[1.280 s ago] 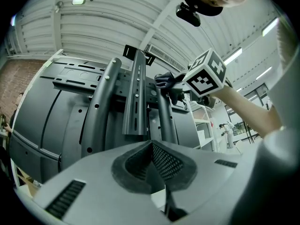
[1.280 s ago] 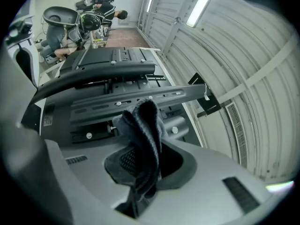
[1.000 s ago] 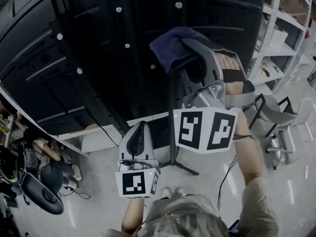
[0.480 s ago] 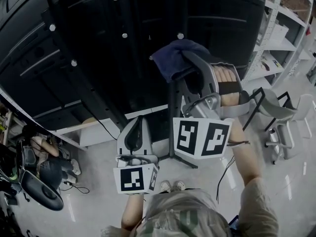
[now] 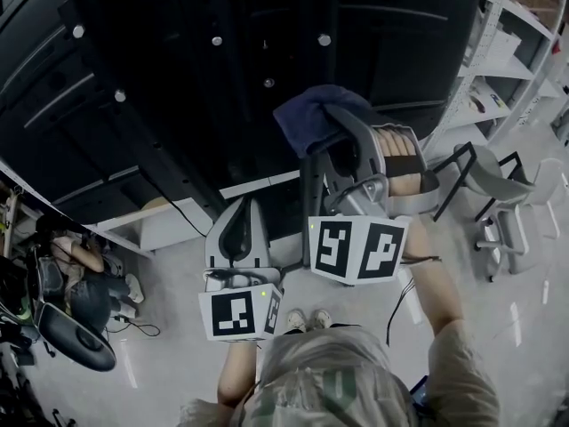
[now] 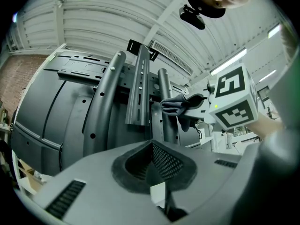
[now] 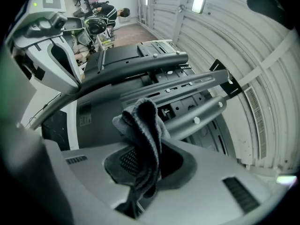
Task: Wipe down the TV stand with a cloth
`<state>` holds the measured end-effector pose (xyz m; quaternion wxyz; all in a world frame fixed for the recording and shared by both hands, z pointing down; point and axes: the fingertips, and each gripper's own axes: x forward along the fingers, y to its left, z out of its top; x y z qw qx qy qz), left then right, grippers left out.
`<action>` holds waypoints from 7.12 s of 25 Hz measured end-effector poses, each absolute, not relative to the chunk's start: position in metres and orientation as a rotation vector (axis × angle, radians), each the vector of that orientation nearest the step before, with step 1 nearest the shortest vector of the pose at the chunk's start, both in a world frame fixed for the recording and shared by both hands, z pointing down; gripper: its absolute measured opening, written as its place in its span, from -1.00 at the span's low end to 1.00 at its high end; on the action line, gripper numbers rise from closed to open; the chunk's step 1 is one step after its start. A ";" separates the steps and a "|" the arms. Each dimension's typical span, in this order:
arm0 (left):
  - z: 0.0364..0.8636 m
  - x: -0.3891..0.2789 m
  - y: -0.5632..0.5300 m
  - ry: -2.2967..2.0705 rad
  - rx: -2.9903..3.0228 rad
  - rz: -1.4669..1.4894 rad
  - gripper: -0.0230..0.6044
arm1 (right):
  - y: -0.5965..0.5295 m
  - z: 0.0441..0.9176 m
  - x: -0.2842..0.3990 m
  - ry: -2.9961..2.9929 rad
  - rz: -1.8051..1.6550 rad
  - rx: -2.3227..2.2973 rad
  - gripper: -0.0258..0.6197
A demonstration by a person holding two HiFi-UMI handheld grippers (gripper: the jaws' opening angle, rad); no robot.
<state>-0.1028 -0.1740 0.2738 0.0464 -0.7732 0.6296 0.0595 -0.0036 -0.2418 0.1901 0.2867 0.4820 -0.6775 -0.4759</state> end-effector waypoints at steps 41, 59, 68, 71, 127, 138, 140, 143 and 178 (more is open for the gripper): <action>0.345 -0.100 -0.177 2.035 -2.459 0.050 -0.88 | -0.238 0.408 0.004 -1.907 -0.807 1.005 -0.74; 0.387 -0.112 -0.181 2.127 -2.490 -0.041 -0.88 | -0.238 0.542 -0.001 -1.865 -0.605 0.800 -0.74; 0.415 -0.118 -0.182 2.199 -2.504 -0.111 -0.88 | -0.234 0.623 0.002 -1.820 -0.513 0.686 -0.74; 0.422 -0.120 -0.183 2.210 -2.507 -0.125 -0.88 | -0.234 0.644 0.000 -1.818 -0.486 0.653 -0.74; 0.334 -0.151 -0.164 2.267 -2.225 0.220 -0.88 | -0.201 0.411 -0.047 -2.778 0.196 1.166 -0.74; 0.304 -0.152 -0.134 2.246 -2.138 0.235 -0.88 | -0.179 0.346 -0.044 -2.995 0.274 1.146 -0.74; 0.298 -0.153 -0.130 2.241 -2.125 0.227 -0.88 | -0.178 0.328 -0.046 -3.017 0.204 1.148 -0.74; 0.288 -0.156 -0.128 2.239 -2.108 0.206 -0.88 | -0.179 0.291 -0.052 -3.018 -0.014 1.165 -0.74; 0.262 -0.203 -0.105 2.263 -1.990 0.236 -0.88 | -0.179 -0.008 -0.207 -1.907 -1.815 1.256 -0.74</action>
